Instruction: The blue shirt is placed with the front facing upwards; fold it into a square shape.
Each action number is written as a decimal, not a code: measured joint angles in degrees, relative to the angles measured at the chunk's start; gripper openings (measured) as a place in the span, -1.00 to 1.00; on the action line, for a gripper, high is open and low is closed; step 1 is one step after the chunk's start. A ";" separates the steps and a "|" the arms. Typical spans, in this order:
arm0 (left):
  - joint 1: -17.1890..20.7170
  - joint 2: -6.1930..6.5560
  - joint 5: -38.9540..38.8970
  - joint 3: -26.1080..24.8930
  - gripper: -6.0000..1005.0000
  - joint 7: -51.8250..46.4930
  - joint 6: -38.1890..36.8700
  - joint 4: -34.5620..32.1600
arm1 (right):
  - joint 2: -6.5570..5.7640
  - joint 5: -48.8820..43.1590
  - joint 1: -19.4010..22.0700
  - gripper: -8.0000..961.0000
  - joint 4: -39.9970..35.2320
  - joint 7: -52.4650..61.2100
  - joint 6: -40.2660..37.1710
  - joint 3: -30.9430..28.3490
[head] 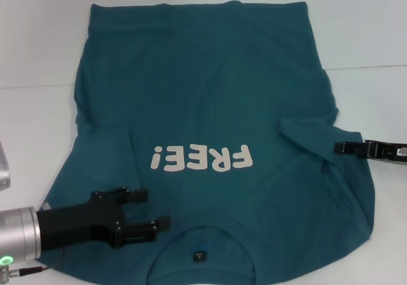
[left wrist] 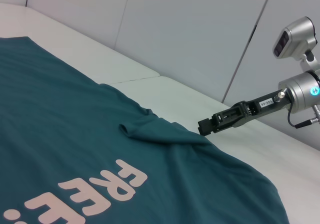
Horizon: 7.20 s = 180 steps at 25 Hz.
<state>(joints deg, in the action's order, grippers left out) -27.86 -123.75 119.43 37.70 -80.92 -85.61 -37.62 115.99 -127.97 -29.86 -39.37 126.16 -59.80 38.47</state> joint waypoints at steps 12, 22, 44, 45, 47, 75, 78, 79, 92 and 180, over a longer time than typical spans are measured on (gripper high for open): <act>0.07 0.02 0.00 0.00 0.75 0.07 0.00 0.00 | 0.45 0.00 -0.79 0.44 1.16 -0.28 1.43 0.12; 0.07 0.15 0.00 0.00 0.75 0.07 0.00 0.00 | -0.34 0.18 -1.28 0.23 1.57 -0.13 1.89 -0.22; -0.08 0.25 0.00 0.00 0.75 0.07 0.50 -0.07 | -0.09 -0.79 -3.35 0.16 1.01 0.83 2.18 0.12; -0.08 0.26 0.00 0.00 0.74 0.07 0.49 -0.06 | -0.09 -0.79 -3.24 0.15 1.16 0.84 2.01 0.12; -0.09 0.27 0.00 0.00 0.75 0.07 0.45 -0.06 | -0.14 -0.79 -3.01 0.15 1.44 0.84 1.68 0.12; -0.46 0.01 0.00 0.00 0.74 0.06 0.01 0.01 | -1.38 -0.63 3.89 0.05 -3.70 3.28 -8.43 -3.19; -0.55 0.00 0.00 0.00 0.74 0.07 0.04 0.01 | -0.87 -0.65 2.80 0.04 -3.39 3.26 -6.71 -2.99; -0.57 0.00 0.00 0.00 0.74 0.07 0.04 0.00 | -0.75 -0.66 2.36 0.04 -3.07 3.25 -6.10 -2.97; -0.62 0.09 0.00 0.00 0.74 0.15 -0.08 0.00 | -0.15 -0.77 -1.56 -0.01 3.17 2.92 2.20 -1.11; -0.62 0.00 -0.42 -0.09 0.74 -0.29 0.19 0.00 | 0.95 -0.19 0.63 -0.87 -3.07 3.03 -2.28 0.68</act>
<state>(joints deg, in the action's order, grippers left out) -28.49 -123.75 119.01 37.61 -81.21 -85.42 -37.62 116.94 -128.16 -29.24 -42.45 129.20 -62.08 39.15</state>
